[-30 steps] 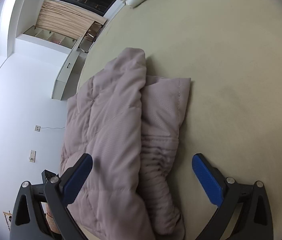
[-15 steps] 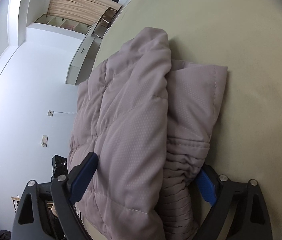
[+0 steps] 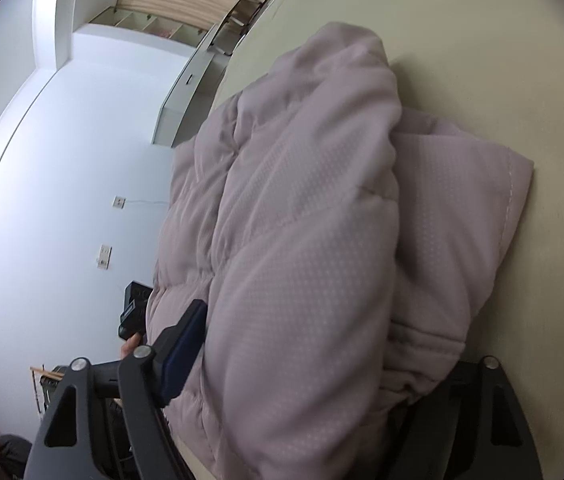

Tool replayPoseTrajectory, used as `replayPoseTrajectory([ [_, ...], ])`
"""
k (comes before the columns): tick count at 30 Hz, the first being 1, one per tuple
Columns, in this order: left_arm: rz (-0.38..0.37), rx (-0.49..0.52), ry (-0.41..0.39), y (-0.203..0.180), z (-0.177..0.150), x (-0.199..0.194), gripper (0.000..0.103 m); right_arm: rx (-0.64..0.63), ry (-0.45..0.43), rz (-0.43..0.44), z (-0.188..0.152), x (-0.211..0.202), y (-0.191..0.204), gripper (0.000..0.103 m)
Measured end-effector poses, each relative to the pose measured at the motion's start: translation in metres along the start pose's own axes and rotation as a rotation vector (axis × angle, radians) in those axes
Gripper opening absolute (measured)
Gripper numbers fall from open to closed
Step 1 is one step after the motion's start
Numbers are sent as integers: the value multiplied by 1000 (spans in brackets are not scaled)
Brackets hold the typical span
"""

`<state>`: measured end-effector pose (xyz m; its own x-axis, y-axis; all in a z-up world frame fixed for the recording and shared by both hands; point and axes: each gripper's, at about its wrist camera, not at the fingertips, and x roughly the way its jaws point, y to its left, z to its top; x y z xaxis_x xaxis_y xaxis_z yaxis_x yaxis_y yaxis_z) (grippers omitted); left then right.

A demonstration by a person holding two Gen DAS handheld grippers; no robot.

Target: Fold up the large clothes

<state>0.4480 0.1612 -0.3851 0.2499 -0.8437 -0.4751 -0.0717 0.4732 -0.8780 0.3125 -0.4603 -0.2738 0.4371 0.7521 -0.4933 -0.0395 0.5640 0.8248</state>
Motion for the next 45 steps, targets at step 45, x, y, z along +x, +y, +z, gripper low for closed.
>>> replayPoseTrajectory([
  [45, 179, 51, -196, 18, -173, -153, 51, 136, -172, -216, -176, -56, 43, 77],
])
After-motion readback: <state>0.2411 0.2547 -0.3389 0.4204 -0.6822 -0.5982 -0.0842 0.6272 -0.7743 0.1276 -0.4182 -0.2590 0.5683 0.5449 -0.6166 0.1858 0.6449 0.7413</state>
